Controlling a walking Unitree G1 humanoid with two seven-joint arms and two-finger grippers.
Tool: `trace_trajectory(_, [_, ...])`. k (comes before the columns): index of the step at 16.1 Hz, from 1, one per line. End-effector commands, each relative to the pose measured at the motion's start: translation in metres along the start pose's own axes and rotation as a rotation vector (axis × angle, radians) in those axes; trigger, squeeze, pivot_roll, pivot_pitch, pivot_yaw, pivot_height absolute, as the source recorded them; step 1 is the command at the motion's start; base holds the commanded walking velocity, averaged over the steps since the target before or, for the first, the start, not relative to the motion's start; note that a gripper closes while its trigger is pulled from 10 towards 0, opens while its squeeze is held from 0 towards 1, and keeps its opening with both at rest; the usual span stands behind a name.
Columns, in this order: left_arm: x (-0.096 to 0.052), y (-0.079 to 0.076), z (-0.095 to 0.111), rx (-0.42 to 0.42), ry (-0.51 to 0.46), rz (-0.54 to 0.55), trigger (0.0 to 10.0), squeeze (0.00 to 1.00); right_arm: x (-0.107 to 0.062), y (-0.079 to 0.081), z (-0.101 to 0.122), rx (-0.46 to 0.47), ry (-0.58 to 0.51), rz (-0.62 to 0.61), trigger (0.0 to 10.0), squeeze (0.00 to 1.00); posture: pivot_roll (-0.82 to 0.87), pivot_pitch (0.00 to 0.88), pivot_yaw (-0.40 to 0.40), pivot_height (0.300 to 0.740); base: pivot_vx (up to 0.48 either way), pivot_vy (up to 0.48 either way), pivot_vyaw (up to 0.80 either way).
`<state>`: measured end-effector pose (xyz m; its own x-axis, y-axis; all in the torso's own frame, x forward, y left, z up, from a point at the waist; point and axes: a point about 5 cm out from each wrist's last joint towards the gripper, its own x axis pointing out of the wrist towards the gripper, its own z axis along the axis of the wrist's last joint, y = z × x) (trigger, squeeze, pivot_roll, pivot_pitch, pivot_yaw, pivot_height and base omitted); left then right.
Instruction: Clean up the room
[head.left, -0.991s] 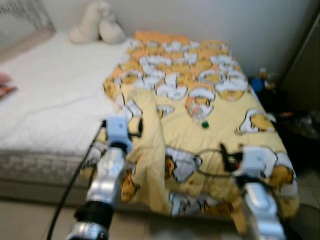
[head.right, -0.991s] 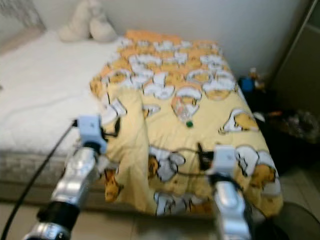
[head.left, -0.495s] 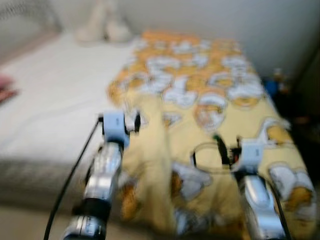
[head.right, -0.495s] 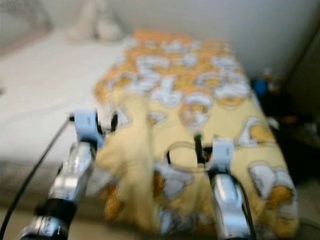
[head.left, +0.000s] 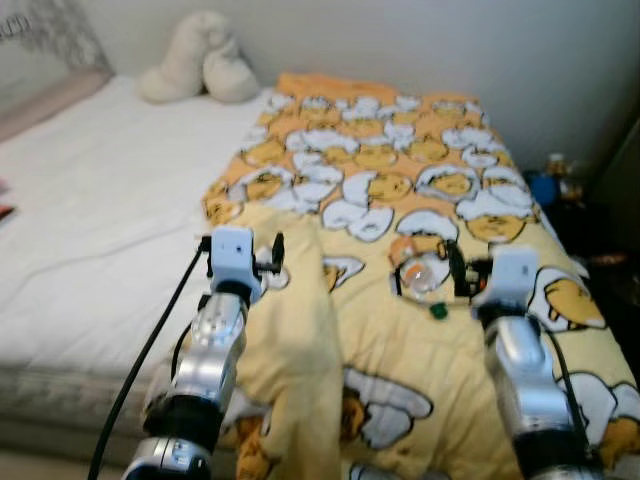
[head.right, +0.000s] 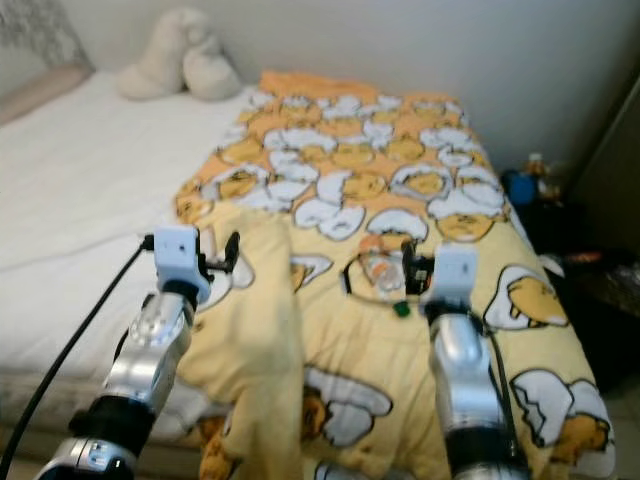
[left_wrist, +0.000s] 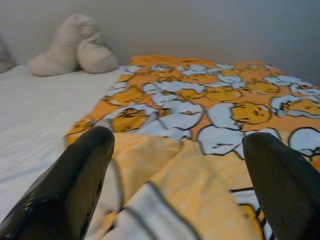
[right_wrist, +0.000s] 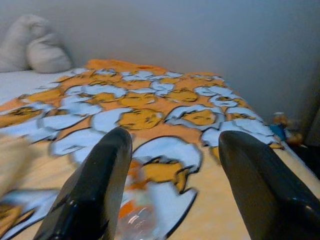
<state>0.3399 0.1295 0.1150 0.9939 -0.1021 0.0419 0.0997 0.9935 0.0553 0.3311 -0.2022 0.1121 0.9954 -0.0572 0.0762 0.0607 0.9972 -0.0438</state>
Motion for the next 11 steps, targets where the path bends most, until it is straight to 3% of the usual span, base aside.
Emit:
trace_trajectory(1, [0.001, -0.011, 0.002, 0.023, 0.006, -0.044, 10.0, 0.0, 0.001, -0.015, -0.004, -0.002, 0.036, -0.059, 10.0, 0.0, 0.13, 0.0, 0.042, 0.74, 0.0, 0.0, 0.0])
trace_trajectory(2, [-0.005, -0.002, 0.003, 0.05, 0.017, -0.038, 10.0, 0.0, 0.021, -0.014, 0.0, -0.007, 0.086, -0.065, 10.0, 0.0, 0.2, 0.028, 0.042, 0.74, 0.0, 0.0, 0.0])
trace_trajectory(3, [-0.005, -0.002, 0.003, 0.05, 0.017, -0.038, 10.0, 0.0, 0.021, -0.014, 0.0, -0.007, 0.086, -0.065, 10.0, 0.0, 0.2, 0.028, 0.042, 0.74, 0.0, 0.0, 0.0])
trace_trajectory(5, [-0.029, 0.032, 0.011, 0.096, 0.017, 0.026, 10.0, 0.0, 0.037, -0.002, 0.003, -0.011, 0.141, -0.045, 10.0, 0.0, 0.34, 0.176, 0.054, 0.74, 0.0, 0.0, 0.0])
trace_trajectory(6, [-0.029, 0.032, 0.011, 0.096, 0.017, 0.026, 10.0, 0.0, 0.037, -0.002, 0.003, -0.011, 0.141, -0.045, 10.0, 0.0, 0.34, 0.176, 0.054, 0.74, 0.0, 0.0, 0.0])
trace_trajectory(7, [-0.042, 0.043, 0.015, 0.116, 0.019, 0.053, 10.0, 0.0, 0.041, 0.002, 0.003, -0.012, 0.154, -0.043, 10.0, 0.0, 0.38, 0.237, 0.059, 0.74, 0.0, 0.0, 0.0])
trace_trajectory(9, [-0.056, 0.046, 0.02, 0.126, 0.009, 0.055, 10.0, 0.0, 0.043, 0.005, 0.002, -0.007, 0.18, -0.051, 10.0, 0.0, 0.4, 0.269, 0.059, 0.74, 0.0, 0.0, 0.0])
trace_trajectory(11, [-0.072, 0.028, 0.038, 0.131, -0.078, -0.089, 10.0, 0.0, 0.045, 0.007, 0.0, -0.005, 0.214, -0.069, 10.0, 0.0, 0.45, 0.343, 0.043, 0.74, 0.0, 0.0, 0.0])
